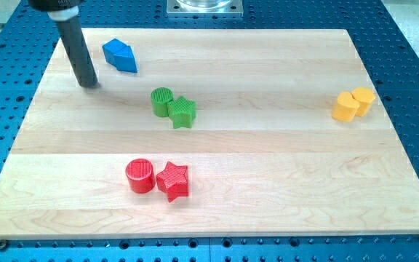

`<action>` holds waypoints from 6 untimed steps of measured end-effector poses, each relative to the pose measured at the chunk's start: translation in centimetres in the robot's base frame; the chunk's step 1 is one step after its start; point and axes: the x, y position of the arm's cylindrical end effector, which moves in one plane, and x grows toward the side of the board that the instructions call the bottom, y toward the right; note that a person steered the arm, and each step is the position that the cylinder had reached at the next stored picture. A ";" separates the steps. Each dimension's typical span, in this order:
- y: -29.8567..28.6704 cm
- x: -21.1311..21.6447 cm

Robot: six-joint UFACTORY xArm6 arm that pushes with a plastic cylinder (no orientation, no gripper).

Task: Slide the blue blocks towards the top left side of the board

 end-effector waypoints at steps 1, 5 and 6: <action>7.7 -2.3; 10.8 -5.8; 17.9 -5.2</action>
